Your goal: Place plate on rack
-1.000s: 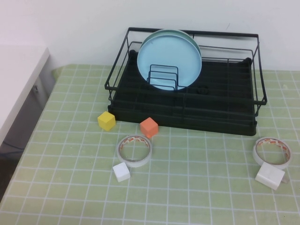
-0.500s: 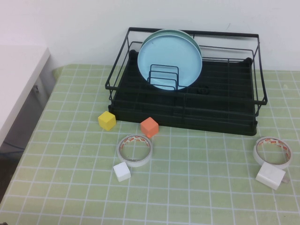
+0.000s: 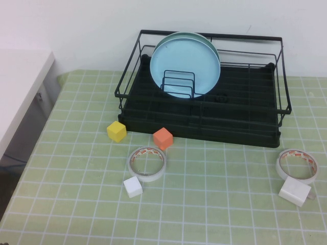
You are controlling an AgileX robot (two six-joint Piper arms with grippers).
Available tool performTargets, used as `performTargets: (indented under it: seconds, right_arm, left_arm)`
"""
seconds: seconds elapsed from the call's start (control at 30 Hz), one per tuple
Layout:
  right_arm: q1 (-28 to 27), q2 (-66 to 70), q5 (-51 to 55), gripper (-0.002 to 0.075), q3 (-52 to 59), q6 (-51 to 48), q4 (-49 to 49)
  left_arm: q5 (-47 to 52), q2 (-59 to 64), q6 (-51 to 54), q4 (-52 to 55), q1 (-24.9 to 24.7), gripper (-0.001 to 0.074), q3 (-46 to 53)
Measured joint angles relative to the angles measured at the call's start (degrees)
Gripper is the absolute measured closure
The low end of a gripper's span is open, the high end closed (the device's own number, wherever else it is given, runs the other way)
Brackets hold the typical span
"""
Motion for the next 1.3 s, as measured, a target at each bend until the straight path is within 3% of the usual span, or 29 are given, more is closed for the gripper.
performTargets:
  seconds: [0.33, 1.3]
  right_arm:
    - [0.00, 0.00, 0.00, 0.0728, 0.00, 0.00, 0.00]
    - [0.00, -1.11, 0.00, 0.0728, 0.00, 0.00, 0.00]
  left_arm:
    - [0.10, 0.00, 4.67, 0.13, 0.00, 0.0736, 0.00]
    - [0.22, 0.00, 5.17, 0.22, 0.00, 0.0736, -0.09]
